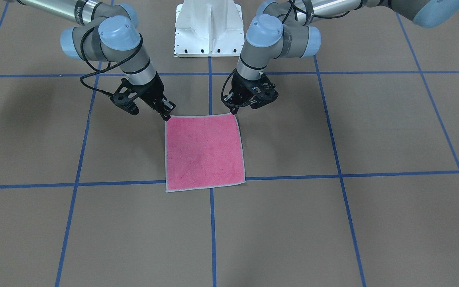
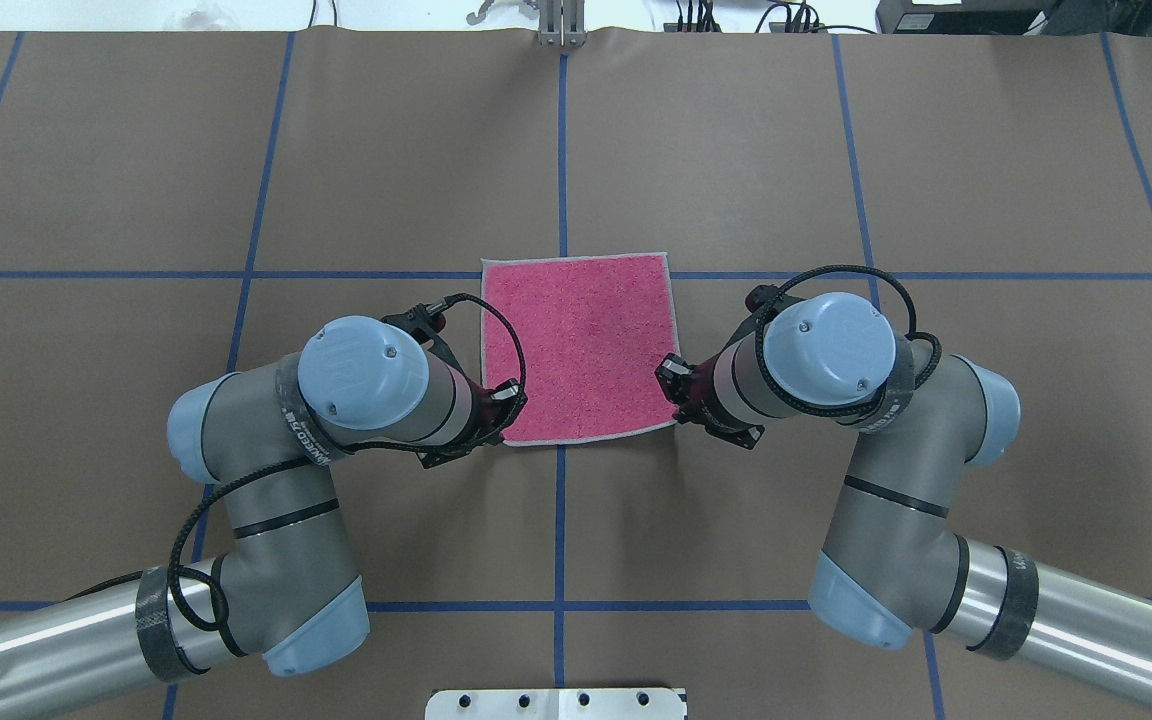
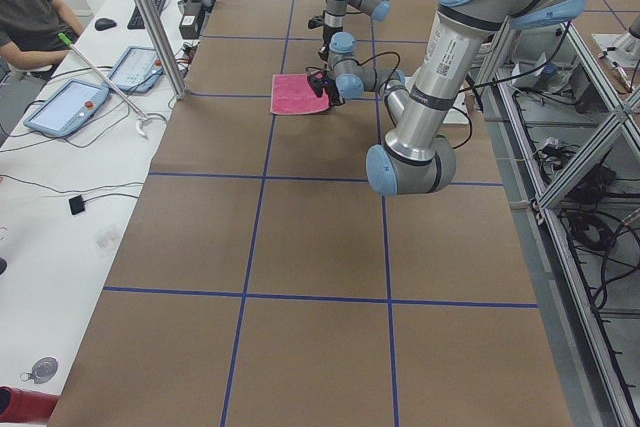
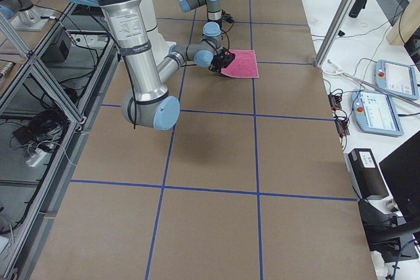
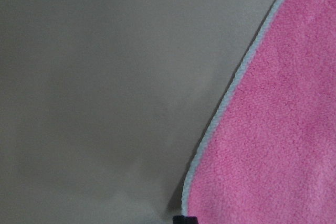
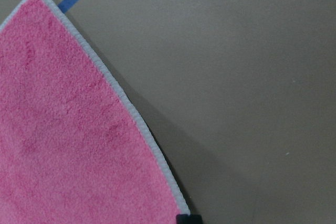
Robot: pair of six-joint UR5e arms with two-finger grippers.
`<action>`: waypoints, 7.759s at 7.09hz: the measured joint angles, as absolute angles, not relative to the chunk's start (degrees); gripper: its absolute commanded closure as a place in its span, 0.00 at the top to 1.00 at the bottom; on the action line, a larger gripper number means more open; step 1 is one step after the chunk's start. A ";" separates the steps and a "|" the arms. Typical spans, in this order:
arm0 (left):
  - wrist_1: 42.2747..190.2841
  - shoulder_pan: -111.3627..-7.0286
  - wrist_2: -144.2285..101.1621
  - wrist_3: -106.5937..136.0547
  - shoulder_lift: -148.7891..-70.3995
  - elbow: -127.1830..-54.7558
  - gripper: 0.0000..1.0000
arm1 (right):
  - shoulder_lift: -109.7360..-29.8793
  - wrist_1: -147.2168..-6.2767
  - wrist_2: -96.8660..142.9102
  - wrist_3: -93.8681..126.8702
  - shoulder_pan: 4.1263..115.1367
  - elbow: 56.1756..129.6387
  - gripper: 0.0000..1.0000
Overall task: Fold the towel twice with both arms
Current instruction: 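Lift both near corners and fold them over toward the far edge, then lower the folded edge onto the far edge and open both grippers, then raise both grippers away from the folded towel, then lower the right gripper and grasp the folded towel's end nearest it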
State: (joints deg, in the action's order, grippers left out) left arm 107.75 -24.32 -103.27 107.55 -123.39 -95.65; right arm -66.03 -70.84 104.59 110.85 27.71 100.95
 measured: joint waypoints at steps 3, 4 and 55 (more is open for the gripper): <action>107.75 -24.48 -103.22 107.96 -122.29 -98.20 0.00 | -67.49 -70.90 105.06 110.95 27.91 103.81 0.00; 107.75 -24.38 -103.19 108.06 -121.44 -99.47 0.00 | -68.26 -70.87 105.31 111.10 27.94 104.66 0.00; 118.66 -40.20 -109.25 109.77 -133.04 -78.13 1.00 | -61.07 -63.55 104.08 136.03 30.77 89.49 0.49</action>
